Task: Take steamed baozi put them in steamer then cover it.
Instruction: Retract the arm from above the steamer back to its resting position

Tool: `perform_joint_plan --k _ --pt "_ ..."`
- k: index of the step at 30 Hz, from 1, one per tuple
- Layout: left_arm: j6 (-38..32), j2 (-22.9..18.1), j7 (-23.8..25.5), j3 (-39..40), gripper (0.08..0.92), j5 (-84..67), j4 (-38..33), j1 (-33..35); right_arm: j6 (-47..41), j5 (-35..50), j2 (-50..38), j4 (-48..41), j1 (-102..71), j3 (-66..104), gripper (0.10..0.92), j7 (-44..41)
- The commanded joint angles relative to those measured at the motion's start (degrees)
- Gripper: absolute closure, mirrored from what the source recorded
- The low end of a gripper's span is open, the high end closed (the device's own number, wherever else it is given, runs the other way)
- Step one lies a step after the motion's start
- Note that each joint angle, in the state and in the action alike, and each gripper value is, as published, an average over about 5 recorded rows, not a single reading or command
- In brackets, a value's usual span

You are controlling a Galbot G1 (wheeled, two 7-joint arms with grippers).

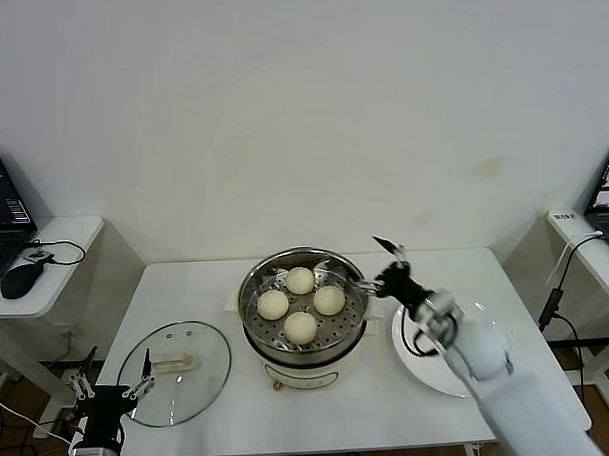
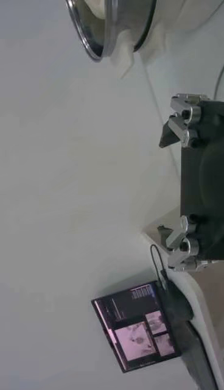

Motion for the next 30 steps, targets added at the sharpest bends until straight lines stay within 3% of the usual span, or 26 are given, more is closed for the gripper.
perform_joint_plan --k 1,8,14,30 --pt "-5.8 -0.4 -3.8 1.1 0.177 20.9 6.0 -0.4 9.7 -3.6 18.7 4.1 -25.8 30.4 0.202 -2.8" --pt "-8.9 3.0 -5.6 -1.6 0.177 49.7 12.2 0.6 10.3 -4.7 21.0 4.9 -30.0 33.1 0.203 -0.9" --pt "-9.3 4.5 -6.4 -2.8 0.177 64.2 15.6 0.9 12.3 -4.8 21.3 2.7 -30.4 34.8 0.203 0.6" --pt "-8.7 8.3 -1.9 5.4 0.177 69.3 27.1 -12.4 15.0 -5.4 22.4 -0.8 -29.2 35.2 0.203 2.6"
